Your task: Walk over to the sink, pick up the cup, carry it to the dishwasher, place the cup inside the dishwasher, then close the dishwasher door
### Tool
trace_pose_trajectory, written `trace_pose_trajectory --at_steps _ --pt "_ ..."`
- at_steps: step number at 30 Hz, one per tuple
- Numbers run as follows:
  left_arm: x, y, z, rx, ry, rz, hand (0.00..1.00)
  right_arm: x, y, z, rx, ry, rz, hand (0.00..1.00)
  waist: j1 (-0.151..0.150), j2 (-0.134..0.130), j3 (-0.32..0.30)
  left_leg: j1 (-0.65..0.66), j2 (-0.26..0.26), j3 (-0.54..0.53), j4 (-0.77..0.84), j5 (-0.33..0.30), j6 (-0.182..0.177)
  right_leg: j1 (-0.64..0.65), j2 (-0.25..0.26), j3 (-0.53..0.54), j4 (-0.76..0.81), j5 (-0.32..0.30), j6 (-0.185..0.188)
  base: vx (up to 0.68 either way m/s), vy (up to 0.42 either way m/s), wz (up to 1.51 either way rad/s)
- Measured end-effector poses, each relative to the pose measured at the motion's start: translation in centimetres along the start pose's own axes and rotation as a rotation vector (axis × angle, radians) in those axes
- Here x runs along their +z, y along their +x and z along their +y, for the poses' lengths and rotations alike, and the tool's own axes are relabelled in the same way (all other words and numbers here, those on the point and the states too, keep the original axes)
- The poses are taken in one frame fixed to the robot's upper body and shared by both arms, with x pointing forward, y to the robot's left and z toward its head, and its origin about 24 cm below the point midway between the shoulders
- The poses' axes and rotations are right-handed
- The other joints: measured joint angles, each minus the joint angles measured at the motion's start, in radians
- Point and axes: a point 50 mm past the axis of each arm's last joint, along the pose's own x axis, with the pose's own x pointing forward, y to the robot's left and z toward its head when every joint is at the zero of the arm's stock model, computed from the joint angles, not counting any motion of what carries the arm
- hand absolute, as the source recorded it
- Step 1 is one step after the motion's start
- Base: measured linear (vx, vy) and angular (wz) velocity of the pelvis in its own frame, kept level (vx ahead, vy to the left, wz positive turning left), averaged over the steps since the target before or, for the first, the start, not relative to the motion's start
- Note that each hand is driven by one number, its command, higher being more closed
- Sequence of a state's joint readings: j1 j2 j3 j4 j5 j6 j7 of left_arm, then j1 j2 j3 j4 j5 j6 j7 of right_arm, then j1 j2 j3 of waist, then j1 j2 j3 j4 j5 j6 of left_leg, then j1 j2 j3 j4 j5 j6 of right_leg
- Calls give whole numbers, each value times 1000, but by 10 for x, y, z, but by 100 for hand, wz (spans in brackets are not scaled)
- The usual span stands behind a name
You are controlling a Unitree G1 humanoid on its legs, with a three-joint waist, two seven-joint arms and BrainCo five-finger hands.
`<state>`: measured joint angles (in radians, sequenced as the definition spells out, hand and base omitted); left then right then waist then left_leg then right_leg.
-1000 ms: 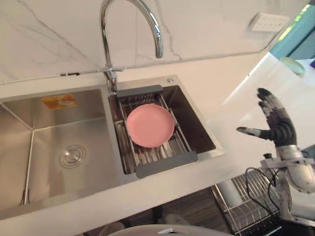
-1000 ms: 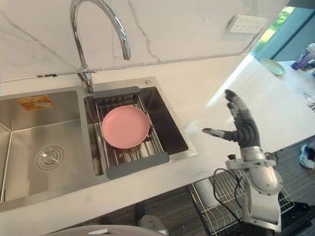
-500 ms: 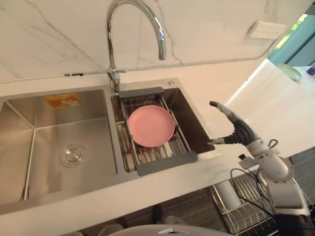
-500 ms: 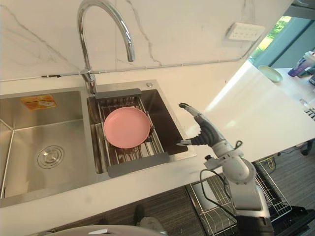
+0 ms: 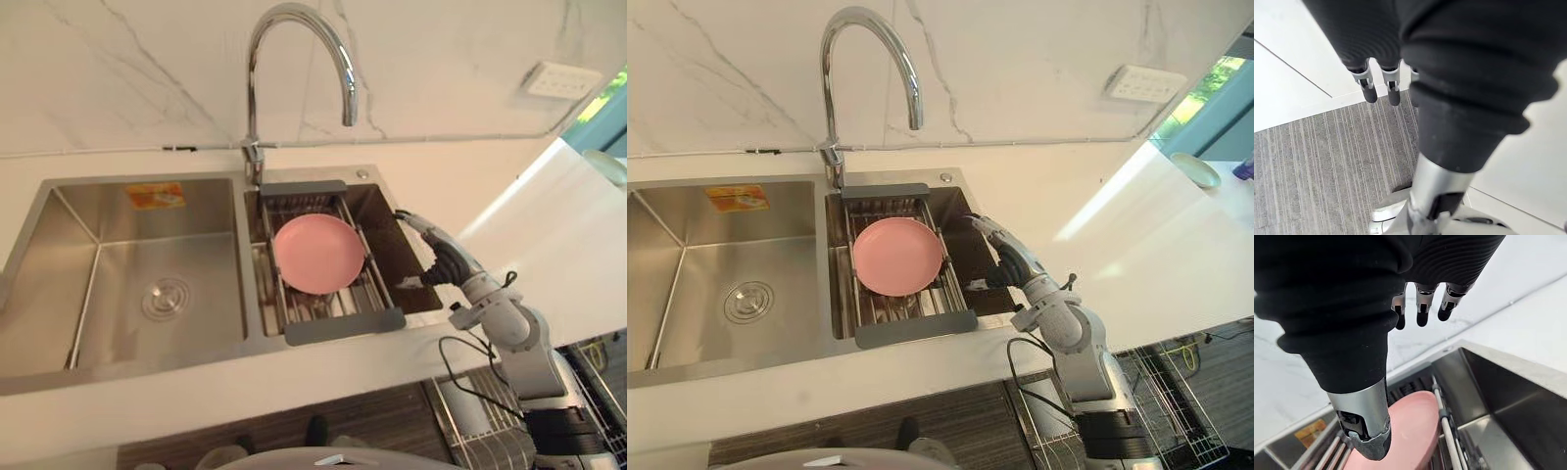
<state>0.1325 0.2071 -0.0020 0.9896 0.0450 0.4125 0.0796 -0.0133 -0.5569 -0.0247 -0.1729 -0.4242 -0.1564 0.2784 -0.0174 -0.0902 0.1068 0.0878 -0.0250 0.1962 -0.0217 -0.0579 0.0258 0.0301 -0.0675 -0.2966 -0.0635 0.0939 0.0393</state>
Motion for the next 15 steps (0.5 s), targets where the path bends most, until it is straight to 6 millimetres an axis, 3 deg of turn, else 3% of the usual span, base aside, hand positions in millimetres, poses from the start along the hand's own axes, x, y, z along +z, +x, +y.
trace_pose_trajectory --at_steps 9,15 --pt "5 -1 1 3 29 -15 0 -6 10 16 74 -92 45 0 18 2 -1 -1 0 -8 -2 5 -1 7 1 -16 -9 3 -2 -1 4 4" --pt "5 -2 0 -4 31 -16 0 3 15 29 103 -172 10 0 25 2 0 -2 0 -13 -2 6 -3 8 2 -19 -10 3 -2 -3 3 1"
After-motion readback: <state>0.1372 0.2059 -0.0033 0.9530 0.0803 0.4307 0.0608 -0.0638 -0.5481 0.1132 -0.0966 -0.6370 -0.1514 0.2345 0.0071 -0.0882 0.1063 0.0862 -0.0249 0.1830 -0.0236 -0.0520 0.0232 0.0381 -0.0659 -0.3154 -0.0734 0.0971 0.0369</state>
